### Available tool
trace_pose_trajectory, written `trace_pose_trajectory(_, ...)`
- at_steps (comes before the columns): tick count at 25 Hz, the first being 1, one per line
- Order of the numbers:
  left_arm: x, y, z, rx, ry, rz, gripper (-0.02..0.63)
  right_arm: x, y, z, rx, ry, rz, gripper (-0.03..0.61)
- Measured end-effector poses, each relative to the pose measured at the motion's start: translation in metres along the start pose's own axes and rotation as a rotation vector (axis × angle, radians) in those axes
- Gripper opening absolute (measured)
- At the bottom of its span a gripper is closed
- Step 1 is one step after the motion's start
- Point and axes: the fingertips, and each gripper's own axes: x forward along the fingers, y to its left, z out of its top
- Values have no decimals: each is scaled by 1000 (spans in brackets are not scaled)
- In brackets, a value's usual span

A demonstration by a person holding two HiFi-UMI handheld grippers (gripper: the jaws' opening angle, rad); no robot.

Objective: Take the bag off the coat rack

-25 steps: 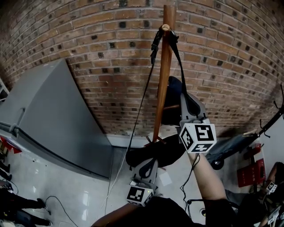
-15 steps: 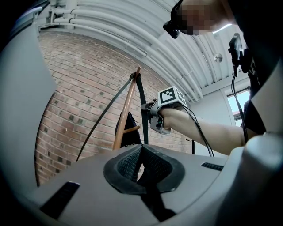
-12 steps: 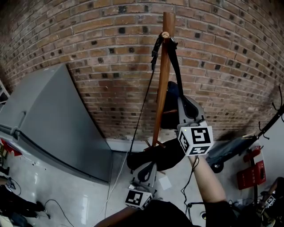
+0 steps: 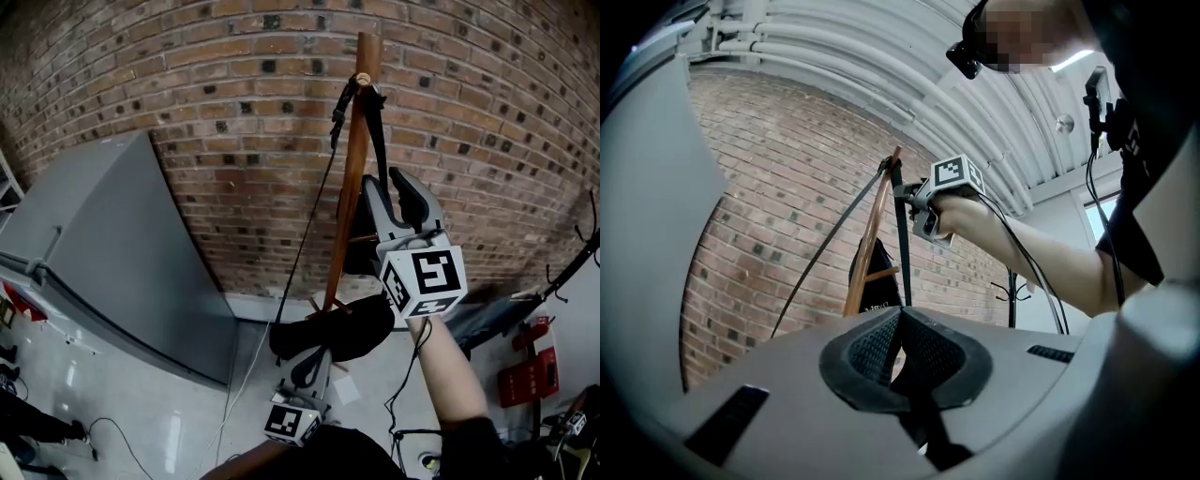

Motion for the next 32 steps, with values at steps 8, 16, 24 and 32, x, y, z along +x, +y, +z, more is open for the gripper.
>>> trace_pose_trajectory(8,-8,1,2,-8,-4,5,15,17,0,-1,43,68,54,133)
trace_pose_trajectory(16,-17,14,4,-21,-10,39,15,-32,9,-76,32,176,52,133)
trace_pose_trajectory(24,-18,3,-4,-31,15,12,15,-43,3,-103,49,178,13,133)
trace_pose_trajectory(32,-15,-2,-3,-20,19,8,15,-11,-4,-45,17,72,-25,127)
